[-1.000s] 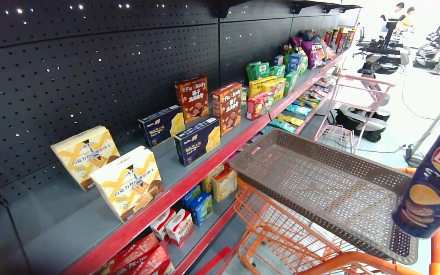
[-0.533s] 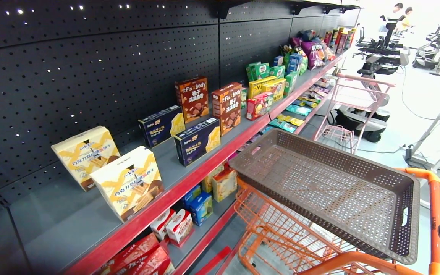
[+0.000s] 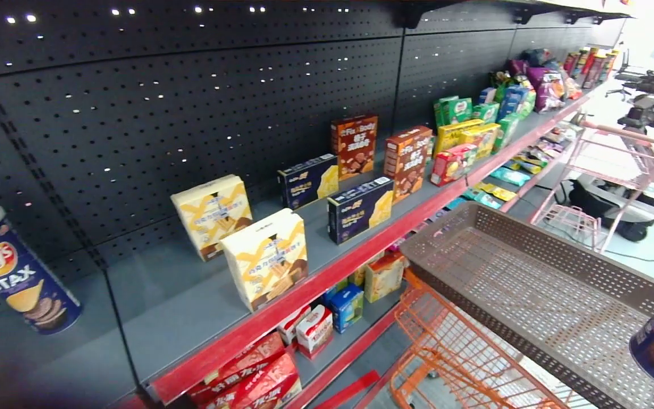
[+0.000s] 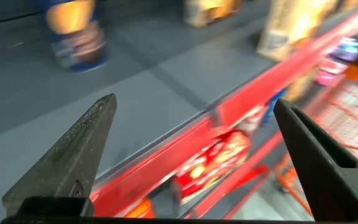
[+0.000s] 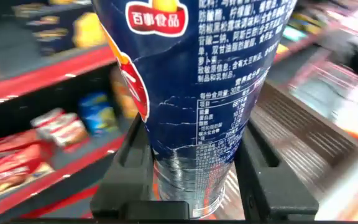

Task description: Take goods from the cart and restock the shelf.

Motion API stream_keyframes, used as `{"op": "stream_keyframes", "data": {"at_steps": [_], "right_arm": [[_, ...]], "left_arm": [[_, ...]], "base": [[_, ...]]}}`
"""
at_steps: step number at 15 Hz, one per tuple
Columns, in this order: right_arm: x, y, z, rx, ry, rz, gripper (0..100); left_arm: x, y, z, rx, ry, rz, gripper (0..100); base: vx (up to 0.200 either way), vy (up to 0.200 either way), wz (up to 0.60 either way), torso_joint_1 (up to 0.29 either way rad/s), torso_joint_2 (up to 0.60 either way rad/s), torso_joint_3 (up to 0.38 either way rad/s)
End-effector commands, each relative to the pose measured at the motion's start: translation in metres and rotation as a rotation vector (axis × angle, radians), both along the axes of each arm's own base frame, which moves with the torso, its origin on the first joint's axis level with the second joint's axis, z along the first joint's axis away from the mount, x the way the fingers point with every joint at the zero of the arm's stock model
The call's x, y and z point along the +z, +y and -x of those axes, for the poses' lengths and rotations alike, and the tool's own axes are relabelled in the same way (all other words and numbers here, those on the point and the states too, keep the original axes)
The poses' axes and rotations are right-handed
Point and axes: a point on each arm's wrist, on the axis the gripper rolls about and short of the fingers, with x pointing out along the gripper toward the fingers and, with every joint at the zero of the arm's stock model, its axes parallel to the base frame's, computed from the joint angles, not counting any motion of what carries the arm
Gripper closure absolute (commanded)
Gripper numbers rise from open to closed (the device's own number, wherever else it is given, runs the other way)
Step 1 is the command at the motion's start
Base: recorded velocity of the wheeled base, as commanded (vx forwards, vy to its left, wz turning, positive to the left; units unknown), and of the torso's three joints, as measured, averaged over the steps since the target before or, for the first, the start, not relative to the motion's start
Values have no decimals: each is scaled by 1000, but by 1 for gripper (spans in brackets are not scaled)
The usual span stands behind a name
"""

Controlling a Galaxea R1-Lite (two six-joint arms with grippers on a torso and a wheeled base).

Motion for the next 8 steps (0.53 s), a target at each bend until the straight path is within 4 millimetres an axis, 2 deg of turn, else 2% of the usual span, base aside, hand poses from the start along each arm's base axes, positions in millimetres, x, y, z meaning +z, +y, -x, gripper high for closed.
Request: {"op": "stream_keyframes", "data": {"at_steps": [1, 8], "right_arm": [[-1, 3, -1, 51, 9, 3, 100], [-12, 5, -1, 98, 43, 12, 100]], "left_arm": [[0, 0, 0, 0, 1, 0, 0], [0, 0, 0, 0, 1, 0, 0]], "base": [[0, 0, 600, 2, -2, 7], [0, 0, 600, 4, 0, 2]]}}
